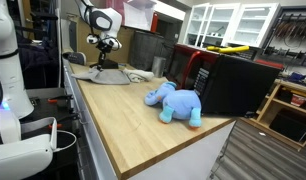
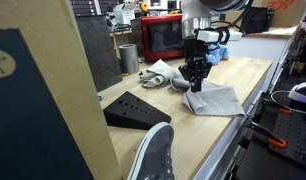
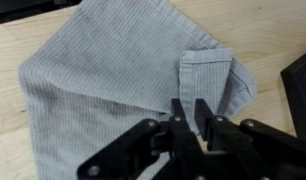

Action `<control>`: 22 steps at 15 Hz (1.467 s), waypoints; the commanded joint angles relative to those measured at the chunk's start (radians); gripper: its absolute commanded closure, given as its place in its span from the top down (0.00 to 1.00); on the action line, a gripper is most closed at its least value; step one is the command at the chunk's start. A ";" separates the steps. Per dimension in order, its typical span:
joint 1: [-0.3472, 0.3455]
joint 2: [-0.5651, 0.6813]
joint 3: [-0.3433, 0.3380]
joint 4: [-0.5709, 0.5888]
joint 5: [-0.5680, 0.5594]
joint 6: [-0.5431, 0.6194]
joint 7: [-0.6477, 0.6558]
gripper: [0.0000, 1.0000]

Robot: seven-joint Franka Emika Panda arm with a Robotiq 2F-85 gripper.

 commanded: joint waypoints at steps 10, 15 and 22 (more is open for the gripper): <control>0.023 0.049 0.023 -0.020 -0.014 0.183 -0.092 0.85; 0.015 0.051 0.015 -0.018 -0.043 0.168 -0.086 0.34; -0.006 0.007 -0.009 -0.014 -0.068 0.105 -0.083 0.00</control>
